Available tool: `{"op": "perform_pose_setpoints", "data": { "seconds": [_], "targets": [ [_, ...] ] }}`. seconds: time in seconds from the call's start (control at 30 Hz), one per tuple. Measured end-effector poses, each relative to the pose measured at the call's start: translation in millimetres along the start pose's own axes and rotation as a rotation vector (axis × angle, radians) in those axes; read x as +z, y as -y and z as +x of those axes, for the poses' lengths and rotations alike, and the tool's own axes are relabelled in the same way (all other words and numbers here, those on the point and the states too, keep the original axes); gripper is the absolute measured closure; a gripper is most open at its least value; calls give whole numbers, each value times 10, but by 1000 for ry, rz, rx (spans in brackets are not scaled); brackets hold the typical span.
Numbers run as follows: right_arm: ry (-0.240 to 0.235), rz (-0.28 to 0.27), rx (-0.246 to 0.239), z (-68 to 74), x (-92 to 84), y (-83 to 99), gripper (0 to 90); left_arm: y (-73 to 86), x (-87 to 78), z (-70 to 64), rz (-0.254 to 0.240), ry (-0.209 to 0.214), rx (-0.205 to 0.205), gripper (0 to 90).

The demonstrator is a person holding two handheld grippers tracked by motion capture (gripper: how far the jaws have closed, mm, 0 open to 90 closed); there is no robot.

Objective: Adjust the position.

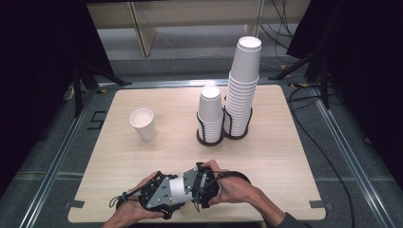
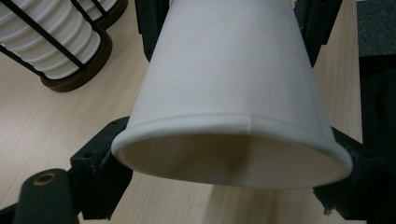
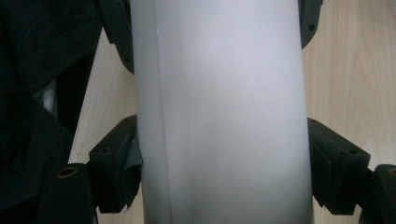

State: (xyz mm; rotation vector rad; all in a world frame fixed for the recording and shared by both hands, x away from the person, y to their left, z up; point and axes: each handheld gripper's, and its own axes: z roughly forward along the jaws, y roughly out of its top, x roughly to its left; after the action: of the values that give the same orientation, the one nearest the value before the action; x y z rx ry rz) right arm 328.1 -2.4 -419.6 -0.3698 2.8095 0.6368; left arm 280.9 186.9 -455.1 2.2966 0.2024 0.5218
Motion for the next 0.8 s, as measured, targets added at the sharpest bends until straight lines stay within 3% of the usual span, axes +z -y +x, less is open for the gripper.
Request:
{"op": "perform_pose_setpoints", "data": {
  "seconds": [0.1, 0.17, 0.2, 0.53, 0.63, 0.7, 0.73, 0.8],
  "targets": [
    [-6, 6, 10, 22, -7, 1, 242, 7, -4, 7, -22, -11, 11, 145],
    [1, -1, -11, -10, -22, 25, 237, 19, 9, -3, -105, -21, -23, 122],
    [-7, -10, 12, -7, -45, 37, 235, 19, -7, 4, -130, -28, -43, 108],
    [-74, -214, 148, -127, -276, 224, 233, 63, -112, 114, -363, -23, -196, 85],
    [-78, -251, 165, -158, -327, 280, 232, 77, -136, 138, -382, -27, -233, 87],
    [-58, -261, 178, -187, -365, 321, 232, 107, -140, 165, -410, -18, -271, 148],
    [-46, -267, 190, -204, -392, 347, 232, 124, -160, 185, -400, -17, -270, 139],
    [-30, -315, 206, -250, -435, 398, 231, 137, -173, 209, -436, 0, -318, 143]
  ]
}}
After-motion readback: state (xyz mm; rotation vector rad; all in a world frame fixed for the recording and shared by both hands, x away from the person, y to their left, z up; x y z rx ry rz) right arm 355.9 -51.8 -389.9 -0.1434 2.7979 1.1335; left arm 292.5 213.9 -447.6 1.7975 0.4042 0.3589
